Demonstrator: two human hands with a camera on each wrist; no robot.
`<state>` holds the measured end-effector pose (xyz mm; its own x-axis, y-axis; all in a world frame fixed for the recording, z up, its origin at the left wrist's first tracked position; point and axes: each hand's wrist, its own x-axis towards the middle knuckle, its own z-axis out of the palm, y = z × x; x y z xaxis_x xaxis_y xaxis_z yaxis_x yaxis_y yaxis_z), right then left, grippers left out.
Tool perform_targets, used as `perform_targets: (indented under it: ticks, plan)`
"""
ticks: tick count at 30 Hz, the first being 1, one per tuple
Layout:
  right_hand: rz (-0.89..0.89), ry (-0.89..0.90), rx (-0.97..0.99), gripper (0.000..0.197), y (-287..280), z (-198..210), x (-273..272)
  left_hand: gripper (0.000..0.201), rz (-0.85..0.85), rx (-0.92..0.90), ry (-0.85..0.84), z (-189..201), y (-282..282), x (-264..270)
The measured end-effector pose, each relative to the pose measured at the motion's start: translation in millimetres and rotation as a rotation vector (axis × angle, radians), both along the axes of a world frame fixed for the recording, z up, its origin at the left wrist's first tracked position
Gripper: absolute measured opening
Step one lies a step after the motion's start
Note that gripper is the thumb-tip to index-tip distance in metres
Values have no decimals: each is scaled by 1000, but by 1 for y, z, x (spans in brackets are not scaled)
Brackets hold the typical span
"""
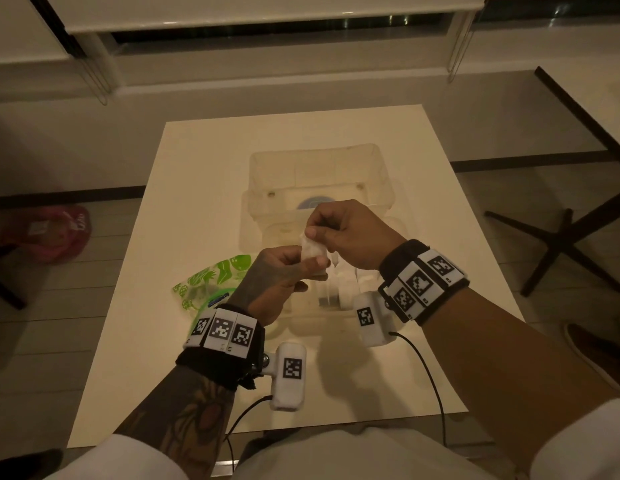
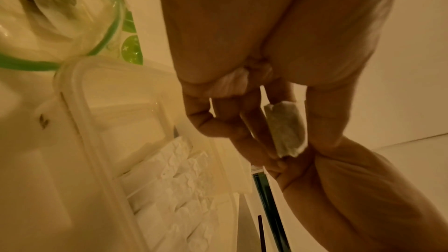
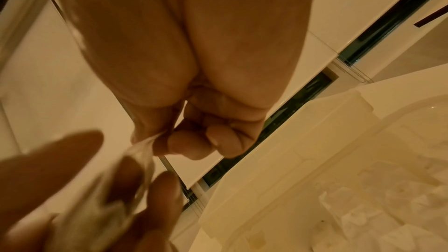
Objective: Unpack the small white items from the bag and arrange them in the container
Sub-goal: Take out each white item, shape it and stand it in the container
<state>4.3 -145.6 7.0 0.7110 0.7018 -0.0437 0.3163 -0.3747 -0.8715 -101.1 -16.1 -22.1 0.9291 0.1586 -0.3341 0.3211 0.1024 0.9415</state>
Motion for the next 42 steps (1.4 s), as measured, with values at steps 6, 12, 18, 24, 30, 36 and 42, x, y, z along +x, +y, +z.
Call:
perform_targets:
  ticks: [6, 12, 18, 24, 30, 36, 42]
  plan:
    - [-10, 38, 31, 10, -1, 3, 2, 22, 82, -134, 85, 2, -2, 2]
    - [95, 29, -140, 17, 0, 2, 6, 22, -18, 40, 58, 2, 0, -2]
    - [125, 21, -166, 17, 4, 5, 7, 24, -122, -3, 80, 7, -1, -1]
    - [95, 30, -192, 22, 4, 8, 9, 22, -66, -30, 48, 5, 0, -2]
    - [77, 17, -179, 21, 3, 9, 9, 17, -52, -22, 24, 1, 3, -1]
    - [66, 10, -154, 17, 2, 10, 11, 25, 17, -128, 21, -5, 3, -3]
    - [53, 10, -157, 12, 3, 7, 11, 24, 68, -42, 10, -11, 3, -3]
